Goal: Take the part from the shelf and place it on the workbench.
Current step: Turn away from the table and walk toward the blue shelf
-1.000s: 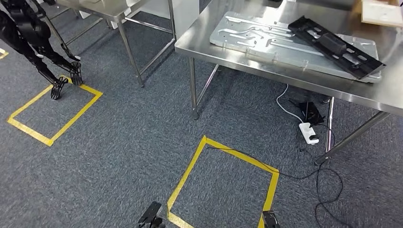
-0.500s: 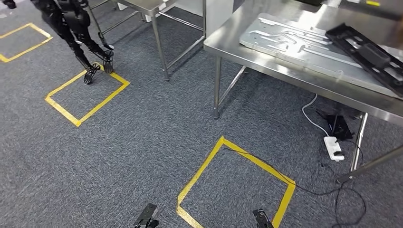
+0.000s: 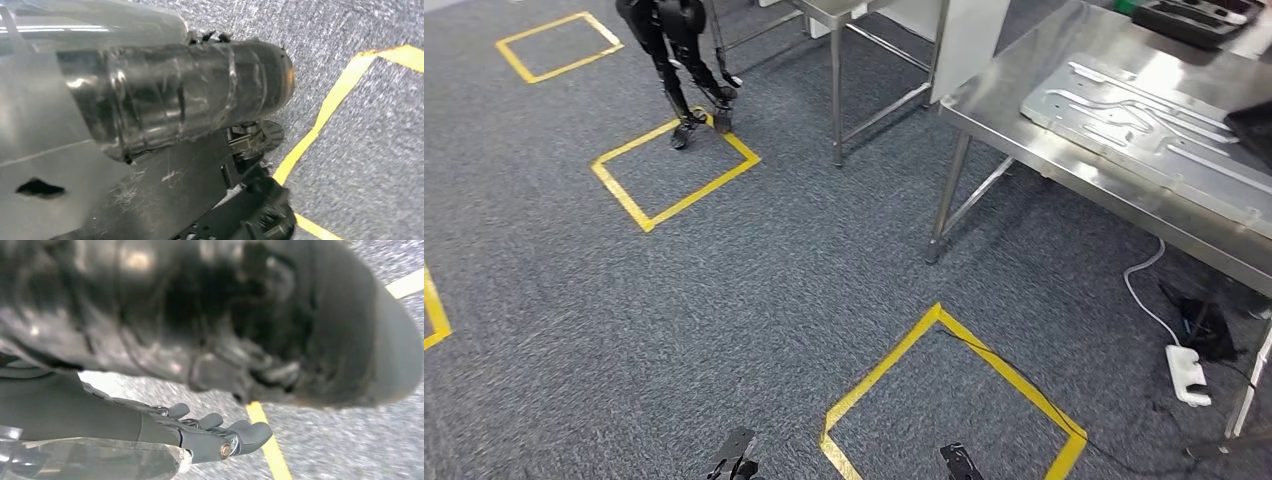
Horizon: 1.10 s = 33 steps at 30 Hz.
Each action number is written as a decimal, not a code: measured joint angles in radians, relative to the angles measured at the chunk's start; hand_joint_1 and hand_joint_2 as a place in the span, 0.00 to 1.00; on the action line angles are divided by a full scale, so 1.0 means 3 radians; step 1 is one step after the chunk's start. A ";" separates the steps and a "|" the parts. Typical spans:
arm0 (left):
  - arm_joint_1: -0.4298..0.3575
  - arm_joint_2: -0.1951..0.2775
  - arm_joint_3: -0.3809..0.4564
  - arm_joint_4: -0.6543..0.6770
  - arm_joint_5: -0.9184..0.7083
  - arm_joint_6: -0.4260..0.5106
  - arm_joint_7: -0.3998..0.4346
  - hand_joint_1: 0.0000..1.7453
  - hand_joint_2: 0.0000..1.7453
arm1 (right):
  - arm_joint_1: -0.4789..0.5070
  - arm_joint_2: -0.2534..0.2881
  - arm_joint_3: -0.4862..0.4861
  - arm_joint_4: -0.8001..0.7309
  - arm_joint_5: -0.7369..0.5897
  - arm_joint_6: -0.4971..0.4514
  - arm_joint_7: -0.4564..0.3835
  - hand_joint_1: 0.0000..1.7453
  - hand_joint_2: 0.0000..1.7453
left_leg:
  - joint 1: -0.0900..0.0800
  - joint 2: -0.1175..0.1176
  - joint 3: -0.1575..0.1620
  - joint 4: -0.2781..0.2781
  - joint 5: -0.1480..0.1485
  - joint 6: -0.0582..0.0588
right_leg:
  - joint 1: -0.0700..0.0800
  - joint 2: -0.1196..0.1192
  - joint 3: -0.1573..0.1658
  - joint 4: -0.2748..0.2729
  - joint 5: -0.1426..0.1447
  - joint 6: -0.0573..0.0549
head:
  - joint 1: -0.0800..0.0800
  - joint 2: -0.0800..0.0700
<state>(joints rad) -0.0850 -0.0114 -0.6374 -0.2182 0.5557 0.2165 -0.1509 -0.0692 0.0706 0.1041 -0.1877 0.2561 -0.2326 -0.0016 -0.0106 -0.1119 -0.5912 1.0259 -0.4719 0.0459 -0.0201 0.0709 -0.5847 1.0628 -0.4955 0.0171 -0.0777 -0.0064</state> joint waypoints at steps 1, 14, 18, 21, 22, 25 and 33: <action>-0.0002 0.0000 0.0000 0.0000 0.0000 0.0002 0.0001 0.00 0.00 | -0.0001 0.0000 0.0001 0.0001 -0.0001 -0.0001 -0.0004 0.00 0.00 | 0.0006 -0.0036 -0.0015 0.0008 -0.0001 -0.0015 | 0.0002 0.0042 0.0024 -0.0056 -0.0006 -0.0005 | -0.0002 0.0000; 0.0007 0.0002 -0.0003 0.0006 -0.0003 0.0007 0.0003 0.00 0.00 | 0.0001 0.0014 0.0008 0.0006 -0.0003 0.0000 -0.0029 0.00 0.00 | 0.0067 0.0498 -0.0181 0.0255 0.0002 -0.0213 | -0.0031 -0.0487 0.0194 -0.0165 -0.0061 -0.0041 | -0.0062 0.0000; -0.0002 0.0003 -0.0005 0.0007 -0.0003 0.0008 0.0003 0.00 0.00 | -0.0008 0.0016 0.0008 0.0006 -0.0003 0.0000 -0.0029 0.00 0.00 | 0.0027 0.0536 -0.0051 -0.0025 0.0047 -0.0134 | 0.0000 -0.0621 0.0245 -0.0181 -0.0100 0.0036 | -0.0050 0.0001; 0.0014 0.0001 -0.0006 0.0009 -0.0004 0.0008 0.0003 0.00 0.00 | -0.0023 0.0018 0.0009 0.0003 -0.0003 0.0000 -0.0030 0.00 0.00 | 0.0046 0.0436 -0.0027 -0.0068 0.0063 -0.0069 | -0.0020 -0.0482 0.0205 -0.0038 -0.0224 0.0075 | -0.0029 0.0001; 0.0010 -0.0002 -0.0006 0.0009 -0.0005 0.0008 0.0004 0.00 0.00 | -0.0023 0.0018 0.0009 0.0002 -0.0003 0.0001 -0.0030 0.00 0.00 | 0.0050 0.0403 -0.0020 -0.0076 0.0064 -0.0050 | -0.0022 -0.0382 0.0121 0.0142 -0.0320 0.0074 | -0.0016 0.0000; -0.0002 -0.0009 -0.0008 0.0009 -0.0011 0.0008 0.0006 0.00 0.00 | -0.0003 0.0018 0.0010 0.0004 -0.0003 0.0003 -0.0028 0.00 0.00 | 0.0040 0.0276 -0.0017 -0.0072 0.0056 -0.0019 | -0.0004 -0.0253 -0.0207 0.0744 -0.0516 0.0062 | -0.0001 0.0000; -0.0003 -0.0013 -0.0015 0.0009 -0.0027 -0.0001 0.0024 0.00 0.00 | 0.0003 0.0018 0.0044 0.0014 -0.0002 0.0028 -0.0020 0.00 0.00 | 0.0048 -0.0077 -0.0070 0.0032 0.0013 -0.0110 | -0.0031 0.0038 0.0028 -0.0039 -0.0049 0.0011 | 0.0006 0.0000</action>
<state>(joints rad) -0.0860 -0.0153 -0.6418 -0.2154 0.5477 0.2163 -0.1437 -0.0684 0.0759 0.1173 -0.1836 0.2555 -0.2243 -0.0075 0.0038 -0.1349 -0.6121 1.0355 -0.4681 0.0130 -0.0294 0.0821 -0.5763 1.0511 -0.5103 0.0203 -0.0760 -0.0063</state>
